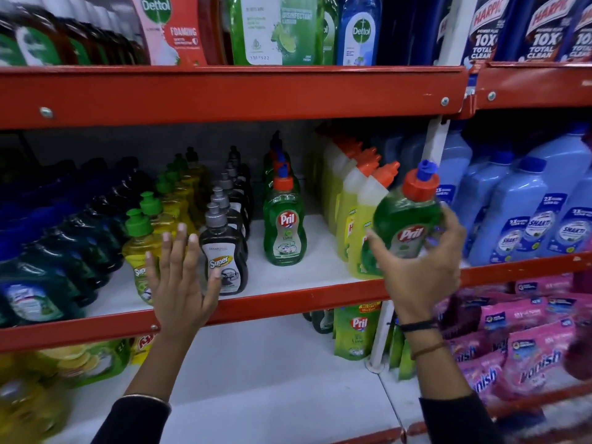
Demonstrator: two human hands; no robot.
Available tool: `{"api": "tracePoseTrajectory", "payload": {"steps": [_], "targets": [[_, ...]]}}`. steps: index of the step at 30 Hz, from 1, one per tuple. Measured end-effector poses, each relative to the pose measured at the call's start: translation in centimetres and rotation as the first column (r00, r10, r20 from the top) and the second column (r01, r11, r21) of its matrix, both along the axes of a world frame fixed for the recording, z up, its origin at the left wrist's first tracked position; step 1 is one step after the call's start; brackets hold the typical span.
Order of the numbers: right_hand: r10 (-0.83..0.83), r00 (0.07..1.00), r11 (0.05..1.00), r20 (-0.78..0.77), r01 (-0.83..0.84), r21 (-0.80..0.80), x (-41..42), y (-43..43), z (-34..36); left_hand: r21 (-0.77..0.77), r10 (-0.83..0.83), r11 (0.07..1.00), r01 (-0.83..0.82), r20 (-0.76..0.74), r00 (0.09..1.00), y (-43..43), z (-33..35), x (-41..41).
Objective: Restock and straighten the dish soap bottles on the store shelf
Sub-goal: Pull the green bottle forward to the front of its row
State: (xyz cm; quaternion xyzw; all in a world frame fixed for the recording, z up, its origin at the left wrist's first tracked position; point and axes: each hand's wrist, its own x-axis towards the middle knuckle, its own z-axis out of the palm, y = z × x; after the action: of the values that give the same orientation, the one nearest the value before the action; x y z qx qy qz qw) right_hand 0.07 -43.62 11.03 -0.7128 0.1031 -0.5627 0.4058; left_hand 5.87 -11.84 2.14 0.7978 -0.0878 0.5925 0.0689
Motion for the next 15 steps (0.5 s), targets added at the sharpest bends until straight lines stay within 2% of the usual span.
{"api": "tracePoseTrajectory", "payload": {"steps": [8, 15], "targets": [[0.213, 0.965, 0.976, -0.150, -0.217, -0.013, 1.7, 8.4, 0.0, 0.029, 0.027, 0.999, -0.027, 0.013, 1.000, 0.2, 0.0, 0.1], [0.207, 0.928, 0.978, -0.309, -0.208, 0.029, 4.4, 11.6, -1.1, 0.021, 0.011, 1.000, -0.012, 0.015, 1.000, 0.0, 0.1, -0.1]]}}
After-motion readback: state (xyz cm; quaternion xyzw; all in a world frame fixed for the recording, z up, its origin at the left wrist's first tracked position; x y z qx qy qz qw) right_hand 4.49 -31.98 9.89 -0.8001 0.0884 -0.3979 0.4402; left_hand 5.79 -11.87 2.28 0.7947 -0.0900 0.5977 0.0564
